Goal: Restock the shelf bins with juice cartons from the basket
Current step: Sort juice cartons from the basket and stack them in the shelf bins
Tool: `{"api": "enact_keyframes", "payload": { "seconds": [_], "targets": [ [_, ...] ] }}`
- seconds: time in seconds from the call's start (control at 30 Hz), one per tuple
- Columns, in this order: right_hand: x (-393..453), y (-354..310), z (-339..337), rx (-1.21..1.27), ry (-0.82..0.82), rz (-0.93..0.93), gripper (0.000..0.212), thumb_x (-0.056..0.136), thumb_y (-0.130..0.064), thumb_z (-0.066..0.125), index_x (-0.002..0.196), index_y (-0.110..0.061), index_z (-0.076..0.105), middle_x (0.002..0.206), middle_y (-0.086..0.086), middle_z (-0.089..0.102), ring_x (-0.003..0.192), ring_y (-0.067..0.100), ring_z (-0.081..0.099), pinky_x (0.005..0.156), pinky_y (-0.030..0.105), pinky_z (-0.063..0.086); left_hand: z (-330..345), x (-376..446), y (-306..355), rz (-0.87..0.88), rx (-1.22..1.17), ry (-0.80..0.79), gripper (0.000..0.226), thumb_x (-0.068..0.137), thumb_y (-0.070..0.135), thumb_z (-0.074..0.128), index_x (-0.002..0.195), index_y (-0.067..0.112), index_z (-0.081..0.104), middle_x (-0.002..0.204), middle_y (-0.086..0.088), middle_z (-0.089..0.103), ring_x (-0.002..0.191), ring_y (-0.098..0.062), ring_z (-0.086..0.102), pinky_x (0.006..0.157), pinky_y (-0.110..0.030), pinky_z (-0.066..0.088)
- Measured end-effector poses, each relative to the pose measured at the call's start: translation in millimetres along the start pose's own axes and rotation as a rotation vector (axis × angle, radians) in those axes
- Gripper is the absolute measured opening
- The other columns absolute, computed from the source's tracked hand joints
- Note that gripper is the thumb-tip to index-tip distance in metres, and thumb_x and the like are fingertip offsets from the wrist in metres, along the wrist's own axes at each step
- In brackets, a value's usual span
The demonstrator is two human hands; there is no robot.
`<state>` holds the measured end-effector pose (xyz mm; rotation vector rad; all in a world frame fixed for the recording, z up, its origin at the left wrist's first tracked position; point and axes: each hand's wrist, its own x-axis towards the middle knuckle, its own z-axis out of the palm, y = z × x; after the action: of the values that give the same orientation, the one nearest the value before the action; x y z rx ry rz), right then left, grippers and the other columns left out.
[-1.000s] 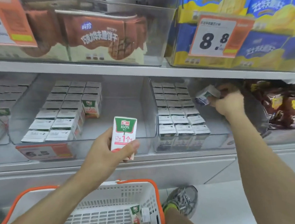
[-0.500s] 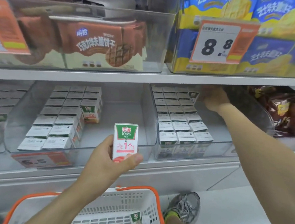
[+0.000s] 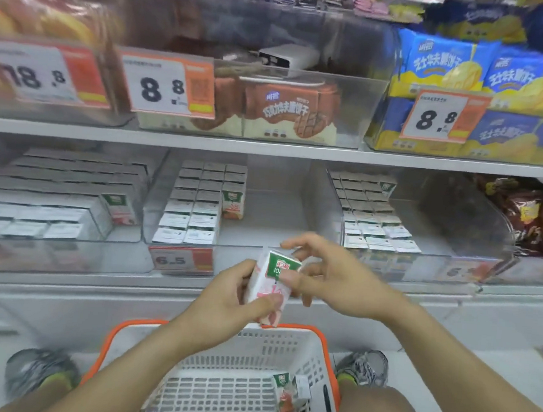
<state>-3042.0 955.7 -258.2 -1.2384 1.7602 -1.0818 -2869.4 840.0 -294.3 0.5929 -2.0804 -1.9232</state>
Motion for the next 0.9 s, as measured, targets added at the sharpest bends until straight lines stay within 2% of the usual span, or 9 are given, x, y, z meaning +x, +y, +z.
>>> {"api": "enact_keyframes", "payload": {
  "seconds": [0.13, 0.23, 0.33, 0.47, 0.57, 0.67, 0.73, 0.8, 0.9],
  "targets": [
    [24.0, -22.8, 54.9, 0.096, -0.05, -0.048, 0.027, 0.085, -0.01, 0.076, 0.108, -0.008, 0.062, 0.099, 0.005, 0.064, 0.069, 0.026, 0.065, 0.063, 0.033, 0.058, -49.2, -33.6, -2.0, 0.036, 0.139, 0.008, 0.03, 0.088, 0.012, 0.073, 0.114, 0.015, 0.059, 0.098, -0.005, 0.073, 0.082, -0.022, 0.073, 0.076, -0.036, 0.059],
    [47.2, -45.2, 97.2, -0.012, -0.001, -0.135, 0.027, 0.084, -0.011, 0.079, 0.106, -0.016, 0.064, 0.092, -0.016, 0.064, 0.07, 0.011, 0.064, 0.067, 0.028, 0.057, -99.8, -51.1, -2.0, 0.098, 0.395, 0.172, 0.056, 0.076, 0.034, 0.084, 0.123, 0.03, 0.054, 0.107, 0.017, 0.068, 0.102, -0.002, 0.065, 0.087, -0.022, 0.052],
    [75.4, -66.5, 138.2, -0.197, 0.094, -0.253, 0.03, 0.086, -0.017, 0.076, 0.11, -0.028, 0.062, 0.103, -0.018, 0.06, 0.069, 0.0, 0.058, 0.068, 0.014, 0.048, -151.5, -56.5, 10.5, 0.231, 0.683, 0.316, 0.075, 0.069, 0.039, 0.087, 0.132, 0.036, 0.046, 0.115, 0.024, 0.056, 0.107, 0.007, 0.051, 0.087, -0.013, 0.042],
    [104.5, -82.5, 167.5, -0.068, 0.069, -0.296, 0.04, 0.092, -0.011, 0.066, 0.124, -0.032, 0.058, 0.126, -0.007, 0.055, 0.089, 0.004, 0.065, 0.08, 0.022, 0.056, -201.9, -49.0, 29.0, 0.293, 0.859, 0.349, 0.051, 0.072, 0.02, 0.087, 0.115, 0.03, 0.063, 0.104, 0.019, 0.063, 0.092, 0.003, 0.055, 0.081, -0.016, 0.044],
    [108.7, -76.9, 168.6, 0.027, 0.146, -0.3, 0.045, 0.092, -0.007, 0.064, 0.117, -0.043, 0.053, 0.128, -0.012, 0.051, 0.098, 0.006, 0.067, 0.082, 0.026, 0.057, -229.2, -33.9, 31.0, 0.22, 0.621, 0.481, 0.044, 0.068, 0.008, 0.088, 0.1, 0.026, 0.064, 0.096, 0.01, 0.071, 0.089, -0.009, 0.067, 0.084, -0.026, 0.053],
    [105.4, -59.9, 157.6, 0.017, 0.317, -0.287, 0.035, 0.092, -0.007, 0.064, 0.109, -0.036, 0.057, 0.119, -0.011, 0.056, 0.092, 0.009, 0.066, 0.075, 0.026, 0.056, -251.4, -4.9, 19.8, 0.15, 0.478, 0.508, 0.043, 0.067, 0.008, 0.089, 0.098, 0.021, 0.062, 0.096, 0.004, 0.072, 0.086, -0.012, 0.069, 0.07, -0.026, 0.057],
    [102.7, -48.0, 150.1, 0.044, 0.349, -0.25, 0.031, 0.091, -0.004, 0.064, 0.106, -0.031, 0.06, 0.109, -0.013, 0.061, 0.084, 0.013, 0.066, 0.073, 0.034, 0.057, -264.7, 18.1, 6.8, 0.09, 0.622, 0.502, 0.042, 0.066, 0.011, 0.09, 0.098, 0.019, 0.064, 0.097, 0.002, 0.07, 0.087, -0.014, 0.068, 0.07, -0.027, 0.057],
    [99.7, -39.9, 144.9, 0.082, 0.319, -0.206, 0.031, 0.091, -0.004, 0.064, 0.103, -0.032, 0.061, 0.101, -0.013, 0.064, 0.077, 0.018, 0.067, 0.073, 0.041, 0.058, -279.0, 37.4, -7.0, 0.007, 0.883, 0.482, 0.042, 0.066, 0.017, 0.088, 0.104, 0.019, 0.069, 0.102, -0.001, 0.071, 0.093, -0.019, 0.067, 0.081, -0.033, 0.056],
    [95.9, -32.1, 141.6, 0.056, 0.272, -0.192, 0.033, 0.091, -0.004, 0.065, 0.102, -0.034, 0.06, 0.097, -0.014, 0.066, 0.074, 0.02, 0.067, 0.074, 0.04, 0.055, -292.7, 53.5, -23.8, -0.11, 1.209, 0.465, 0.043, 0.07, 0.021, 0.083, 0.112, 0.021, 0.07, 0.111, -0.003, 0.072, 0.099, -0.026, 0.067, 0.083, -0.036, 0.055]
  ]
}}
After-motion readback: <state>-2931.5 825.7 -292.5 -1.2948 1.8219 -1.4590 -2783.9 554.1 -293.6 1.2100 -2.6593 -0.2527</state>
